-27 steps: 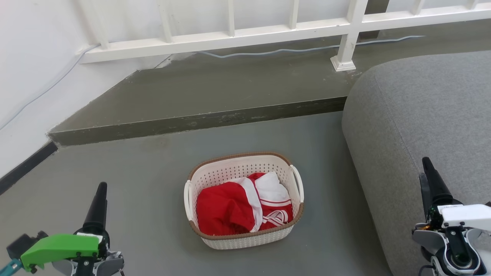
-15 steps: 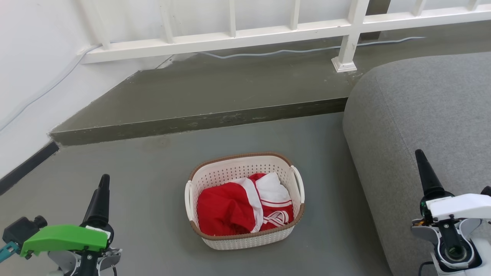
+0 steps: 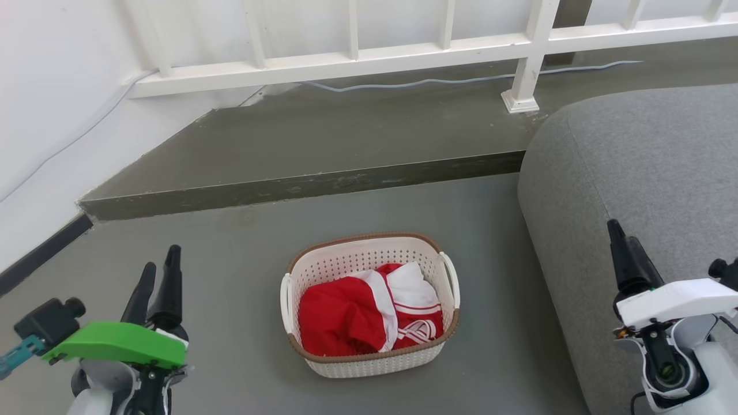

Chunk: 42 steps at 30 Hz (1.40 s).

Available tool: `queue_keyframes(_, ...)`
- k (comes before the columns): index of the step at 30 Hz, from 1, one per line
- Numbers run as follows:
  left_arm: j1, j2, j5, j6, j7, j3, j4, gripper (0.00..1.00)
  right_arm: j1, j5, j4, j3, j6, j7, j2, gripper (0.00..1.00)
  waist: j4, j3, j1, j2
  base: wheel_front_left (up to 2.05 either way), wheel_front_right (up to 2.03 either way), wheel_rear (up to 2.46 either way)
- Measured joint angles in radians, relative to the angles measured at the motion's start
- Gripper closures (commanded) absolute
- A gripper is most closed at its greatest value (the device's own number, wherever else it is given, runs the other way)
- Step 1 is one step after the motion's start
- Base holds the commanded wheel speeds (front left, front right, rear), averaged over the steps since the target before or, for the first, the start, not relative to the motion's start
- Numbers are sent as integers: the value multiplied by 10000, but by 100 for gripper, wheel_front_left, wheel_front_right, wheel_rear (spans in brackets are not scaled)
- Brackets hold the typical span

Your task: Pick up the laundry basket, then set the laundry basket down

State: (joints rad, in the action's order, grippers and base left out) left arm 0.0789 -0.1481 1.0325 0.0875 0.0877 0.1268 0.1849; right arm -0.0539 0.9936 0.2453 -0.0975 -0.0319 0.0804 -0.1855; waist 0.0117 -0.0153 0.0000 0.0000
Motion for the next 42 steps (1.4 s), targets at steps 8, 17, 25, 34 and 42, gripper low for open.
queue_keyframes(8, 11, -151, -1225, -188, 192, 414, -130, 0, -1, -1093, -33, -439, 186, 199, -128, 0, 30, -54, 0, 0, 0, 0, 0)
queue_keyframes(17, 10, -236, -2575, -460, 424, 826, -215, 0, -1, -2261, -27, -869, 430, 489, -167, 0, 77, -113, 0, 0, 0, 0, 0)
queue_keyframes(25, -13, -257, -3737, -725, 709, 1118, -268, 0, 1, -3379, -6, -1258, 690, 706, -224, 0, 95, -175, 0, 0, 0, 0, 0)
queue_keyframes(34, -42, -255, -4803, -1030, 943, 1394, -313, 0, 10, -4456, 59, -1588, 882, 953, -295, 0, 122, -216, 0, 0, 0, 0, 0)
queue_keyframes(42, -216, -224, -5634, -1231, 1174, 1638, -301, 0, 27, -5252, 215, -1768, 1057, 1131, -320, 0, 163, -249, 0, 0, 0, 0, 0)
